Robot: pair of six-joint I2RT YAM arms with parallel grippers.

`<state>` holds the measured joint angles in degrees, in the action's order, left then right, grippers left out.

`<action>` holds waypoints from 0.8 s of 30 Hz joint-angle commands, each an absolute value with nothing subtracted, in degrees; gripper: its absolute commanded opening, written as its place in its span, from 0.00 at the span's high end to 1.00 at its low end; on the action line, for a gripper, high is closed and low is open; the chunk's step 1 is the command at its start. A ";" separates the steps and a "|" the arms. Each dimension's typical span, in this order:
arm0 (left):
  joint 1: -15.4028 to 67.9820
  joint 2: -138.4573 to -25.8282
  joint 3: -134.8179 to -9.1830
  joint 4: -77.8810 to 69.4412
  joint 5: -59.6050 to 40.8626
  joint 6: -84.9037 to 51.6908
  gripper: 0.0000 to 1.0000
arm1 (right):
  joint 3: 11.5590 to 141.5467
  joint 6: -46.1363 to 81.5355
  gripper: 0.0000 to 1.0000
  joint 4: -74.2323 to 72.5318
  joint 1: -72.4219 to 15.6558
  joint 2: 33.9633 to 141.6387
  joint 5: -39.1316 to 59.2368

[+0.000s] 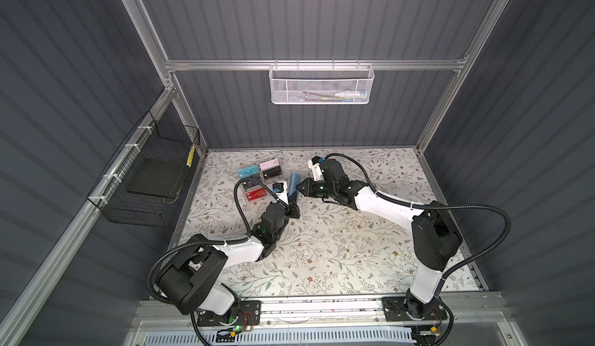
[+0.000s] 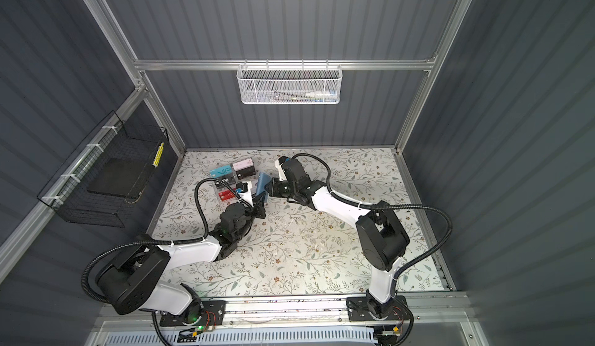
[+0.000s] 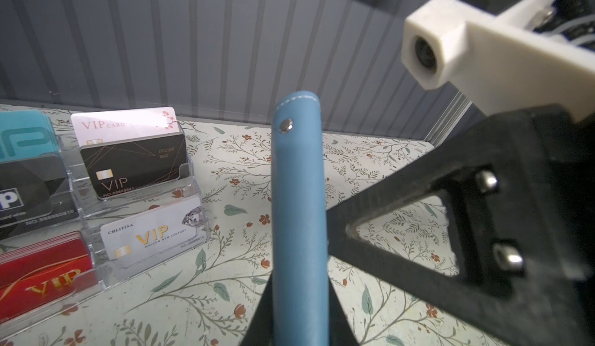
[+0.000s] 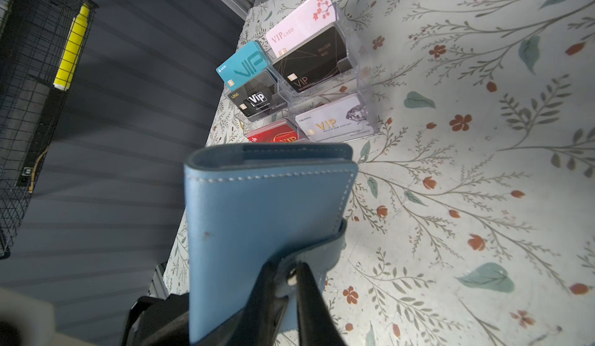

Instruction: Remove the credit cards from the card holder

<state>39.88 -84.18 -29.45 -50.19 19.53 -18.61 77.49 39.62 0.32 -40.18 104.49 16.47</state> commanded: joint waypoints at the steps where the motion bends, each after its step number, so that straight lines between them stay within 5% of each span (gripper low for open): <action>1: 40.42 -81.84 -29.53 -54.33 20.47 -18.66 1.00 | 78.08 38.77 0.90 2.29 -40.17 105.83 14.42; 5: 40.43 -81.08 -30.12 -52.29 21.07 -18.85 1.00 | 76.85 38.54 1.00 2.69 -40.17 104.90 13.67; 24: 40.34 -77.44 -34.72 -38.37 21.80 -23.55 1.00 | 70.31 35.20 1.00 4.41 -38.04 99.37 12.13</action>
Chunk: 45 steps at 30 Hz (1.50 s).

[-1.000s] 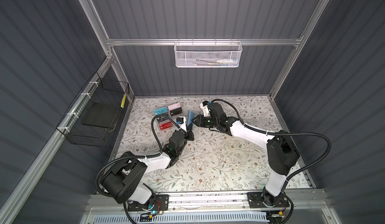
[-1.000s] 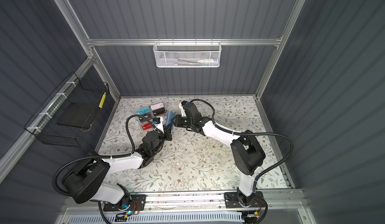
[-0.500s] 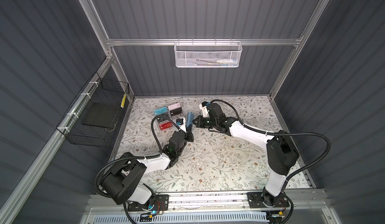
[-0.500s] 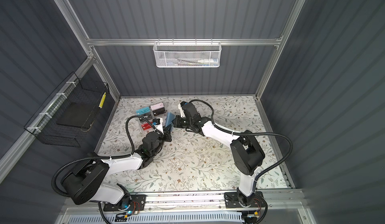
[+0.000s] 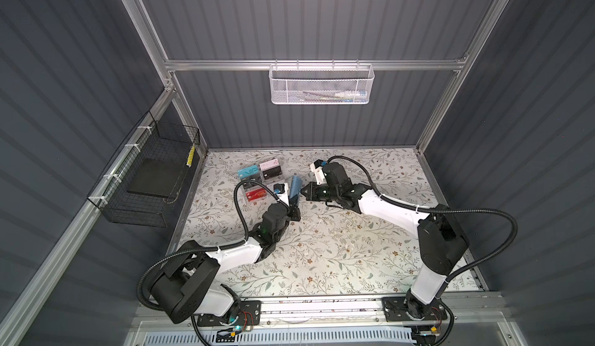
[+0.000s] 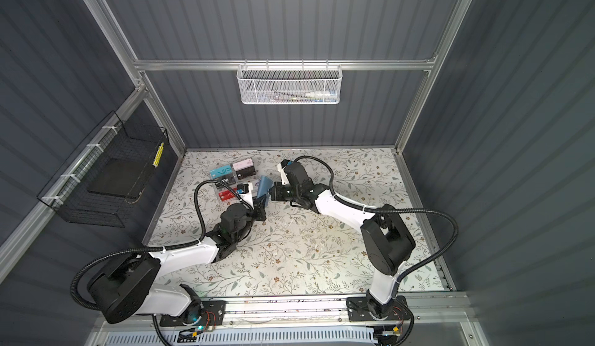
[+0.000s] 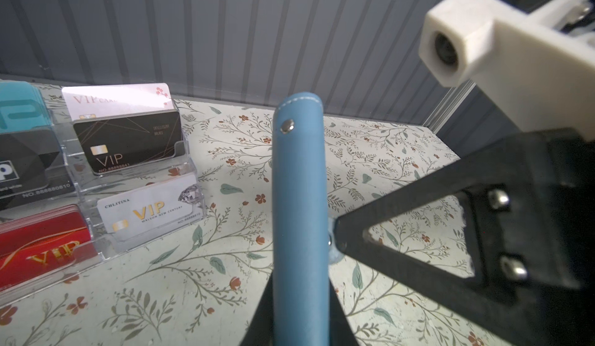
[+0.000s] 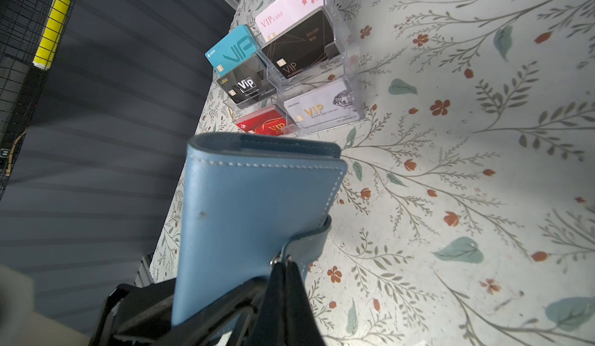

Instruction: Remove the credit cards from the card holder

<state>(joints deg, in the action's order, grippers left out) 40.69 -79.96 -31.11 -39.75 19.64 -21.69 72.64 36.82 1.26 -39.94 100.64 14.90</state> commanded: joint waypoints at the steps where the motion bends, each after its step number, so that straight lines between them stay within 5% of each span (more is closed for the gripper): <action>1: 40.33 -77.39 -35.12 -37.55 21.82 -23.87 1.00 | 69.66 35.02 1.00 4.52 -37.77 98.86 12.04; 12: 40.23 -77.77 -38.43 -32.65 16.97 -28.65 1.00 | 64.45 35.06 0.99 0.76 -35.76 95.37 15.59; 19: 37.28 -79.51 -39.19 -36.40 6.03 -36.42 1.00 | 61.96 38.39 0.85 -6.19 -34.27 94.32 21.92; 45: 35.51 -83.82 -37.13 -51.55 -4.33 -48.41 1.00 | 56.20 48.96 0.69 -28.66 -29.83 97.28 33.36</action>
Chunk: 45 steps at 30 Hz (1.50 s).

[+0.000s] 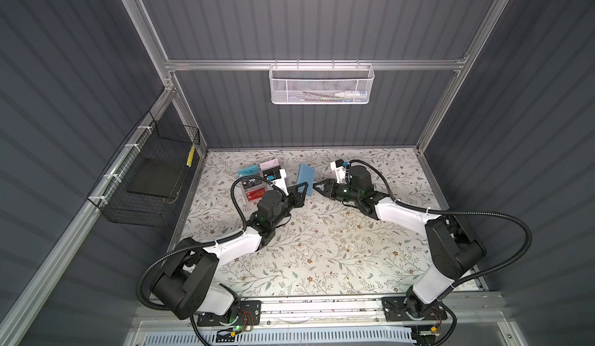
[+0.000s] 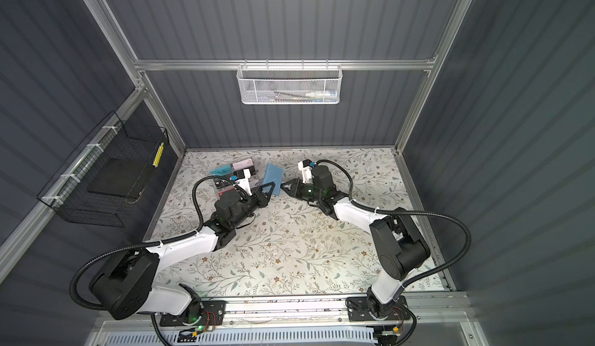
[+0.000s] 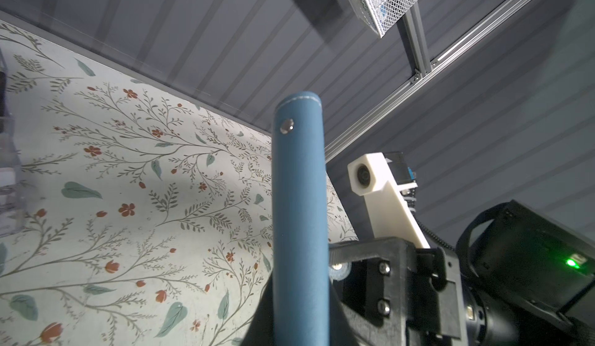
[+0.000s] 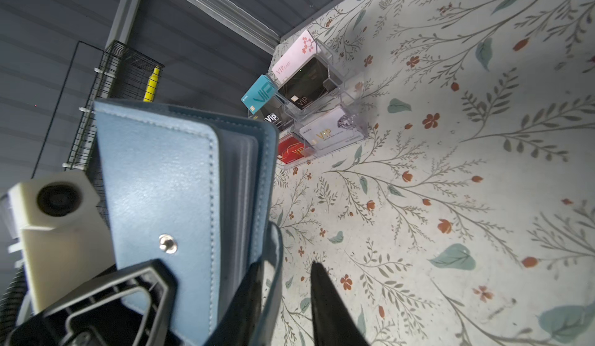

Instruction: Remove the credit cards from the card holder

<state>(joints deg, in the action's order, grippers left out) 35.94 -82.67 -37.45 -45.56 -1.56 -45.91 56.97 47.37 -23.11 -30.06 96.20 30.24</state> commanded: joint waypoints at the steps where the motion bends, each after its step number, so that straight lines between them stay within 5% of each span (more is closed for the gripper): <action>1: 35.43 -84.32 -37.18 -52.04 -4.64 -48.87 1.00 | 55.63 49.33 0.68 -30.18 -29.70 97.08 33.92; 24: 34.39 -93.41 -37.62 -69.65 -14.04 -61.33 1.00 | 51.83 62.58 0.69 -55.33 -26.50 101.01 41.74; 39: 34.37 -96.50 -38.32 -74.04 -16.22 -63.76 1.00 | 51.12 62.72 0.99 -56.70 -26.54 99.83 42.37; 45: 34.36 -97.18 -38.62 -74.30 -16.84 -63.67 0.95 | 50.27 60.40 1.00 -54.23 -26.63 97.83 42.55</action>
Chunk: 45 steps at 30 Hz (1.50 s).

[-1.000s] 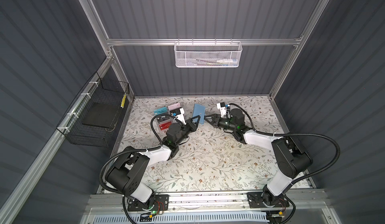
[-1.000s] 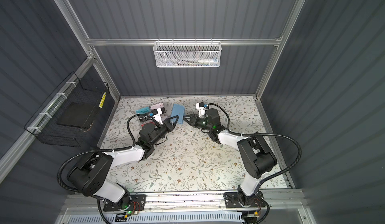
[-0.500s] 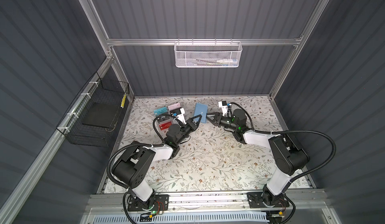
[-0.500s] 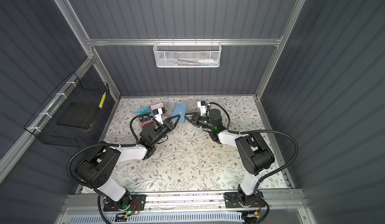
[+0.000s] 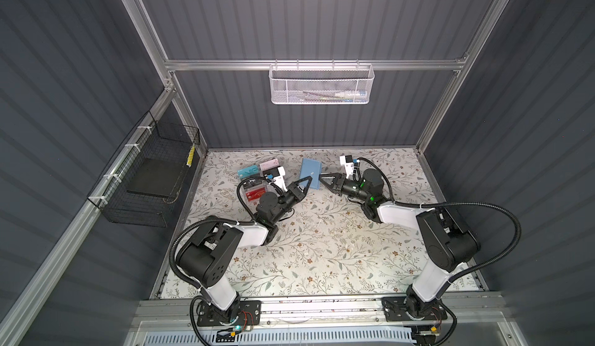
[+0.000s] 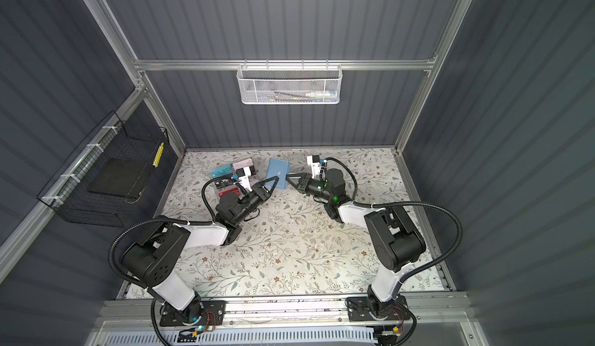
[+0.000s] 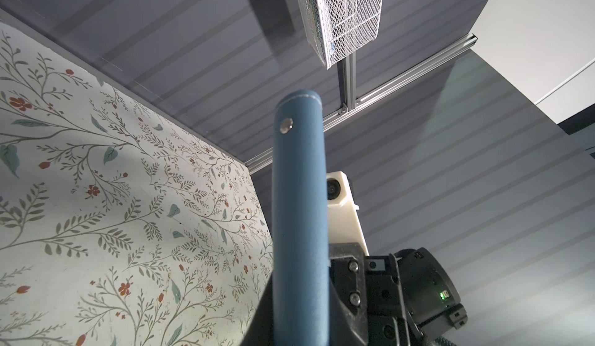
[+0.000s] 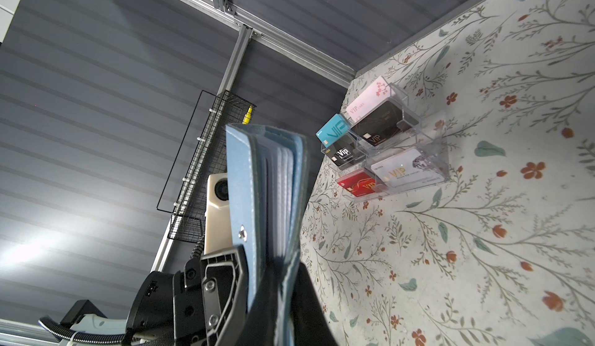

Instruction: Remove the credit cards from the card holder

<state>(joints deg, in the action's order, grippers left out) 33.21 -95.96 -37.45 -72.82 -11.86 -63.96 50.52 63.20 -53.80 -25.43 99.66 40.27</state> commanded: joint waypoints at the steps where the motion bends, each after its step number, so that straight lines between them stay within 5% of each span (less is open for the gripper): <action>1: 34.36 -97.36 -38.79 -74.31 -17.12 -63.79 0.91 | 50.27 60.17 1.00 -53.88 -26.66 97.65 42.58; 6: 34.35 -96.80 -38.37 -72.57 -16.13 -62.84 0.59 | 50.19 58.07 1.00 -50.44 -26.63 96.14 42.10; 12: 34.36 -95.27 -38.68 -69.62 -15.96 -61.22 0.54 | 49.66 54.08 1.00 -46.32 -27.13 93.06 41.91; 22: 33.98 -91.80 -38.07 -64.61 -14.47 -58.65 0.27 | 50.27 47.38 1.00 -34.98 -27.54 89.63 36.37; 39: 33.48 -87.41 -44.27 -36.43 -13.50 -46.93 0.16 | 53.36 36.10 1.00 -15.40 -28.38 81.99 27.90; 45: 33.65 -89.38 -44.65 -36.70 -15.41 -46.67 0.15 | 54.47 34.30 1.00 -11.41 -28.72 81.30 26.23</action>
